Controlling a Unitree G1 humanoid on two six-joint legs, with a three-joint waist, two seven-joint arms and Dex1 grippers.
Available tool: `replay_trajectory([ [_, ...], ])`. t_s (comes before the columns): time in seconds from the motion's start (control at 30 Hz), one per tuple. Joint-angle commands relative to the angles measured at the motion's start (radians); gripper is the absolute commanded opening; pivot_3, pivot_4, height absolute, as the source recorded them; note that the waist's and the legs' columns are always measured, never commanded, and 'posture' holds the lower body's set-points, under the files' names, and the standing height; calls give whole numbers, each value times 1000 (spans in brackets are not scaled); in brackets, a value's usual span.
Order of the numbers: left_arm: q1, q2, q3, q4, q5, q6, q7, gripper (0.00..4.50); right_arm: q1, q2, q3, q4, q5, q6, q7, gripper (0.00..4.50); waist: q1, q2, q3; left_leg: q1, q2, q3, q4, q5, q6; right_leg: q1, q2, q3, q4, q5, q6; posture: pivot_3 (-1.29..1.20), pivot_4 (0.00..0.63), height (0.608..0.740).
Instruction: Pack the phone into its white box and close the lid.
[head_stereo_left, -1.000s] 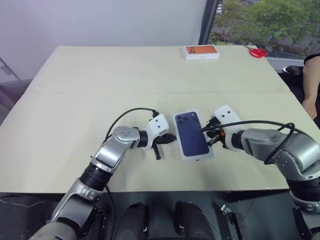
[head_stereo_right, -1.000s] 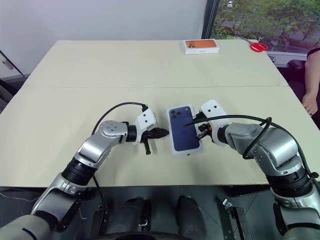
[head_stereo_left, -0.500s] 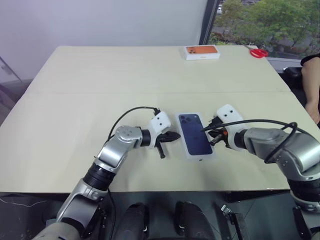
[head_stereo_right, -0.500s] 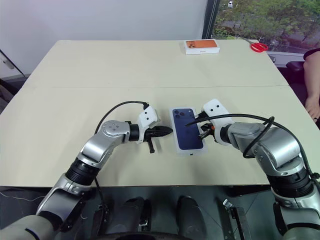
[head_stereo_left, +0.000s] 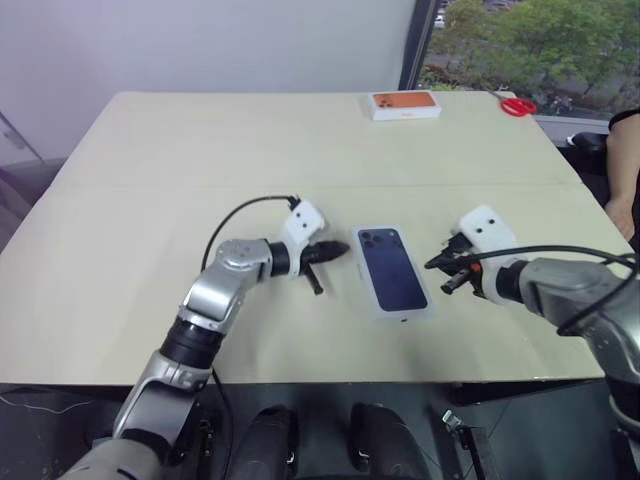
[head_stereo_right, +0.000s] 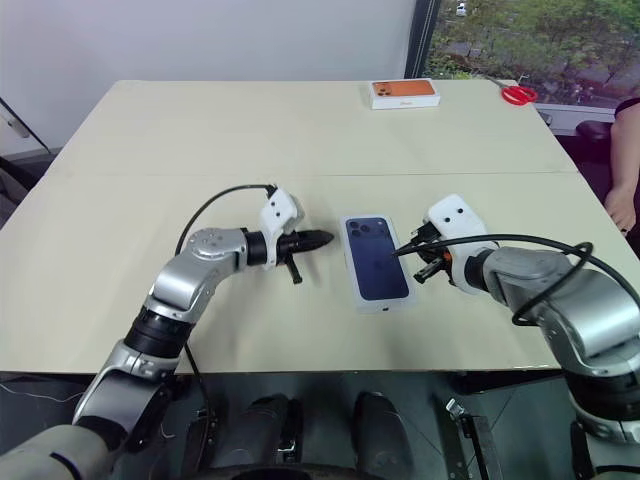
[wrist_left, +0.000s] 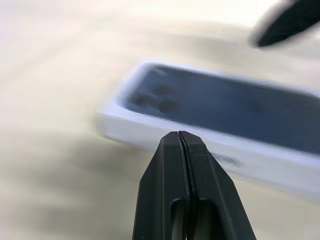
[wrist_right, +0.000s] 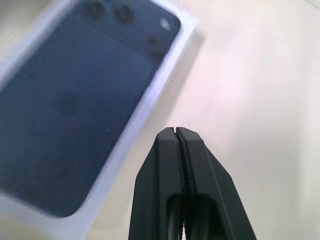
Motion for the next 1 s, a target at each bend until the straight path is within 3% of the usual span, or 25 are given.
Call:
replay_trajectory([
  [0.03, -83, -68, -21, 103, 46, -23, 80, 0, 46, 1, -20, -73, 26, -2, 32, 57, 2, 0, 0, 0, 0, 0, 0, 0, 0, 1, 0, 0, 0, 0, 0, 0, 150, 740],
  [0.23, -152, -119, -101, 271, 115, 10, 80, 0, 94, 77, -2, -93, 45, 72, -2, 57, -5, 0, 0, 1, 0, 0, 0, 0, 1, 1, 1, 0, 0, 0, 0, 0, 150, 740],
  [0.53, -123, -105, -143, 290, 145, 44, 51, 0, 116, 191, 0, -81, 15, 160, -82, 57, -3, -4, -6, 3, 2, -2, 0, 0, 1, 3, 2, 0, 0, 0, 0, 0, 150, 740],
  [0.63, -112, -98, -99, 281, 126, 15, 57, 0, 108, 199, -4, -91, 8, 154, -93, 57, -3, -4, -6, 4, 2, -2, 0, 0, 1, 4, 2, 0, 0, 0, 0, 0, 150, 740],
  [0.73, -55, -70, 123, 167, 9, -116, 107, 0, 119, 184, -61, -82, -122, -108, -125, 57, -9, -3, -5, 3, 2, -1, 0, -1, 1, 3, 0, 1, 0, 0, 0, 0, 150, 740],
  [0.83, 25, 23, 206, 81, -16, -183, 90, 0, 136, 186, -108, -31, -158, -225, -103, 57, -12, -3, -5, 0, 2, 0, -1, 0, 0, -4, 0, 2, 3, 0, 0, 0, 150, 740],
  [1.0, 154, 187, 370, 17, -100, -138, 70, 0, 129, 211, -183, 77, -150, -351, -43, 57, -2, -3, -5, 1, 2, 0, -1, 0, 0, -2, 2, 1, 2, 0, 0, 0, 150, 740],
])
